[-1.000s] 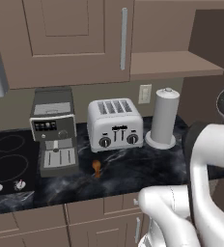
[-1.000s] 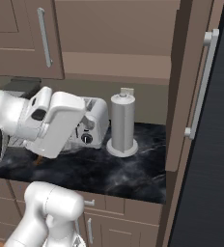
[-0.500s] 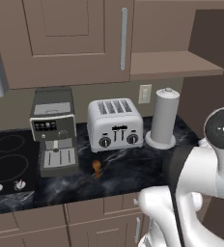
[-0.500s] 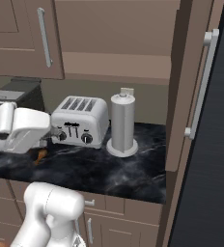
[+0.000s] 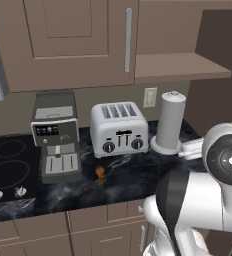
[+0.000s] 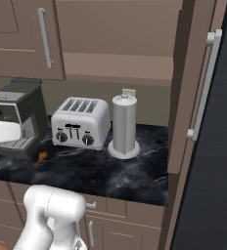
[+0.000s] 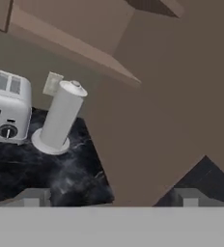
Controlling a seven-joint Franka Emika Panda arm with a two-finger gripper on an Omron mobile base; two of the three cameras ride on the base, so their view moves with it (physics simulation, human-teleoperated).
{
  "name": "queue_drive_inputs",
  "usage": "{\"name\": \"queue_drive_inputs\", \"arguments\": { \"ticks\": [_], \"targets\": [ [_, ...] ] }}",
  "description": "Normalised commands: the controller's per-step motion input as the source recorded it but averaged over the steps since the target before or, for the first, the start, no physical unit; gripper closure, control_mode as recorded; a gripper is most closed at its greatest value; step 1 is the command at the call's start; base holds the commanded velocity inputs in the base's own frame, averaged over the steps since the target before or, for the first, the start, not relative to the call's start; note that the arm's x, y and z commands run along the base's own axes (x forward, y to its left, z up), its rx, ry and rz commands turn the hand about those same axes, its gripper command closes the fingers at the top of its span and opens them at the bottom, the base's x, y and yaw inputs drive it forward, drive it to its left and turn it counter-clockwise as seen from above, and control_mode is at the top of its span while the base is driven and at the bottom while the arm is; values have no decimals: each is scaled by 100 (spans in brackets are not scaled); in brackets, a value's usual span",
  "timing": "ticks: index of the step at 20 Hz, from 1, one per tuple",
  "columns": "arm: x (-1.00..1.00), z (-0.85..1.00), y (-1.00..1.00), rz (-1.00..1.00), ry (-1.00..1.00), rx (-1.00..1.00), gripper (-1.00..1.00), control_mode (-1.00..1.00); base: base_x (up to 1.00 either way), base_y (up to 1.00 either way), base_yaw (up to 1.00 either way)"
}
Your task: Retrieve the tupperware from the cabinet, then place the raw meat into the tupperware to avoid contamination.
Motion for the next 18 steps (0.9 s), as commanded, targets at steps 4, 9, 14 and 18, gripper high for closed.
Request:
{"name": "queue_drive_inputs", "arguments": {
  "ticks": [4,9,14,18],
  "targets": [
    [0,0,37,11,-20,16,-100,-100,0,0,0],
    [0,0,21,14,-17,17,-100,-100,0,0,0],
    [0,0,12,19,-17,17,-100,-100,0,0,0],
    [1,0,10,20,-18,16,-100,-100,0,0,0]
  ]
}}
